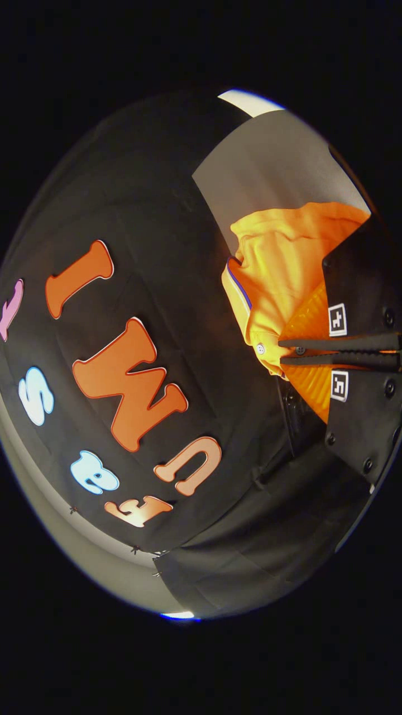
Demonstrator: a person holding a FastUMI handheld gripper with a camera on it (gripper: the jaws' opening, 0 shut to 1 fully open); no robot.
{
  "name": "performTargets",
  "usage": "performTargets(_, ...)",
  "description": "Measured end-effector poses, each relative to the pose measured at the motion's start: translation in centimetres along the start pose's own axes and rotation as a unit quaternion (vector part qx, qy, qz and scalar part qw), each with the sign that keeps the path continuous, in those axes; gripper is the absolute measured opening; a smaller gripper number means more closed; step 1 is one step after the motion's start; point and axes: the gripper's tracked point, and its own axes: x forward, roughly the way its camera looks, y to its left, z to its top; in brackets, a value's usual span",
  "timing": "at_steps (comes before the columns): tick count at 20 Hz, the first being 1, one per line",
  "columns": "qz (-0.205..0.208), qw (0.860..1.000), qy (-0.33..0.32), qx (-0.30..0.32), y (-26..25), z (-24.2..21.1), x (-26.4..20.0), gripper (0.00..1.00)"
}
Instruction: Put the clothes into the washing machine and then close the washing machine lid.
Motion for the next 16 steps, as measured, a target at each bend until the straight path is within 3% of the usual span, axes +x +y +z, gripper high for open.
performTargets(10, -0.026, 0.998, -0.021, -0.048, 9.8, -2.4, -0.2, 0.09)
performTargets(16, -0.026, 0.995, -0.003, -0.094, 16.4, -6.1, 1.2, 0.09)
